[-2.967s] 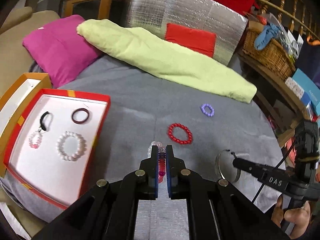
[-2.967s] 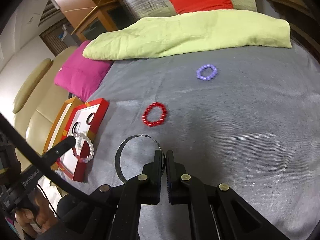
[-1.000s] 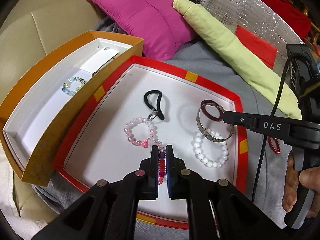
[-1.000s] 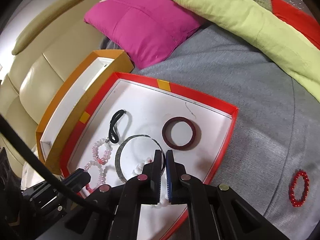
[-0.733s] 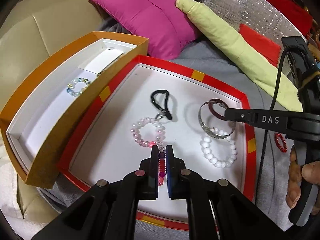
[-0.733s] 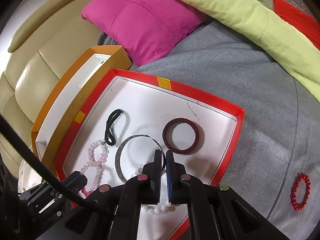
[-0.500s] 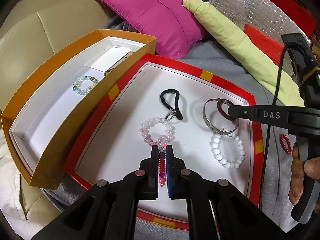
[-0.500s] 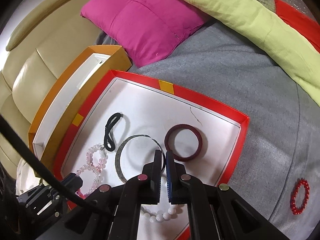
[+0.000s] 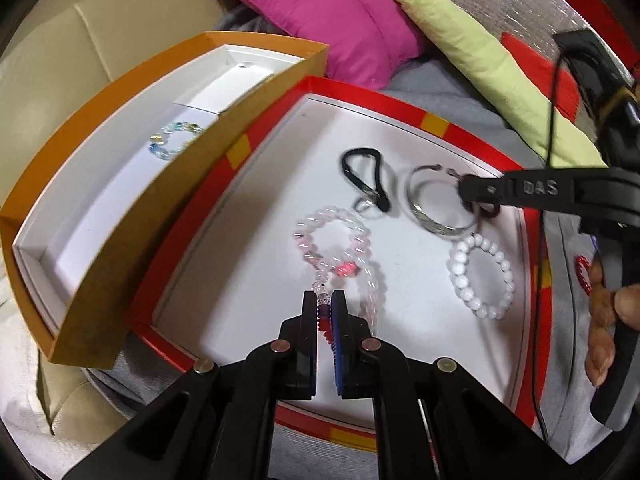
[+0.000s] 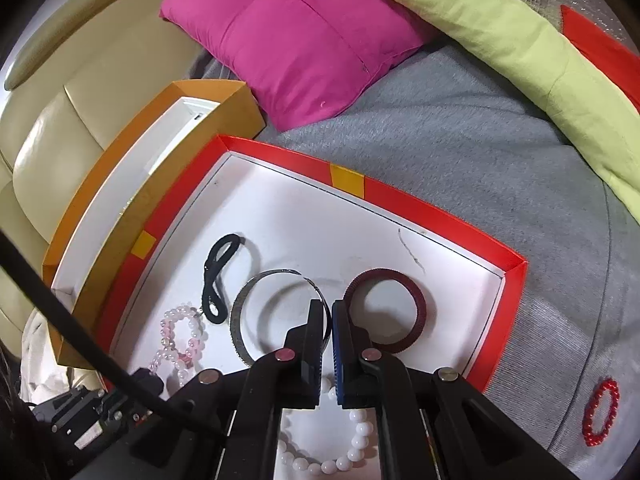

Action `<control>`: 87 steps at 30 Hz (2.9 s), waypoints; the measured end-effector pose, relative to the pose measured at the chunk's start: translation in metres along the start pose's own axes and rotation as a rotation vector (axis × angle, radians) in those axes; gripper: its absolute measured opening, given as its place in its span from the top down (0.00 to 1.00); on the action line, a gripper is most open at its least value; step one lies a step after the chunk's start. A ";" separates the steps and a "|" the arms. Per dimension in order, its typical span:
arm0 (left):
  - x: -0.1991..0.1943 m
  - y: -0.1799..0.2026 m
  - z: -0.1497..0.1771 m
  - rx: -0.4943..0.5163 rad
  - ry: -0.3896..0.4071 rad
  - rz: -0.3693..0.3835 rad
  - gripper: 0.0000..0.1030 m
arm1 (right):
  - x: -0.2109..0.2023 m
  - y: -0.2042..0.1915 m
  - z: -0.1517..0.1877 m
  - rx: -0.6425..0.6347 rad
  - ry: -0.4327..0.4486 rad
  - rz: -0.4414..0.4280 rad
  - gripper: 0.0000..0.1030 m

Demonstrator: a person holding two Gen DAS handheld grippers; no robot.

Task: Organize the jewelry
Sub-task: 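Lower the bangle into the tray and open the right gripper while the left releases the pink bracelet, then move both grippers back over the bed to the red and purple bracelets, then grasp the red bead bracelet with the left gripper while the right grasps the purple bracelet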

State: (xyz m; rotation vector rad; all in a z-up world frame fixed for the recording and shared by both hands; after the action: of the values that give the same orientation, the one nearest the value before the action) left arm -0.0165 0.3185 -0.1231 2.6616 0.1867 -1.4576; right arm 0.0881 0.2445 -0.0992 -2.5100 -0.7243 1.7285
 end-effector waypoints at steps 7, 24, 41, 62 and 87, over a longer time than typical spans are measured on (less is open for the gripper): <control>0.004 0.029 0.000 0.044 -0.010 0.075 0.93 | 0.005 -0.001 0.001 0.000 -0.004 0.009 0.96; 0.008 0.036 -0.001 0.070 -0.019 0.089 0.93 | 0.010 -0.003 -0.004 0.004 0.002 0.013 0.96; -0.009 0.012 -0.007 -0.021 0.020 0.024 0.67 | -0.008 0.008 -0.008 0.025 0.046 0.013 0.52; -0.062 0.169 -0.041 0.124 0.177 0.033 0.32 | -0.156 0.241 0.081 0.307 0.250 0.051 0.27; 0.049 0.337 -0.062 0.319 0.034 0.090 0.88 | -0.169 0.424 0.065 0.593 0.293 0.136 0.28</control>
State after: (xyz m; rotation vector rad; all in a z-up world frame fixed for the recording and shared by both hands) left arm 0.1139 -0.0026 -0.1209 2.8956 -0.1763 -1.5276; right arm 0.1377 -0.2140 -0.0870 -2.3325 -0.0093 1.2992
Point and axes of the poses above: each gripper's, at about its wrist camera, not at the fingertips, and x roughly the way its jaws point, y to its right, z to its underside, the point moved 8 cm from there along x, roughly the way its jaws point, and after that the axes turned 14 degrees about x, right-handed, at the moved point
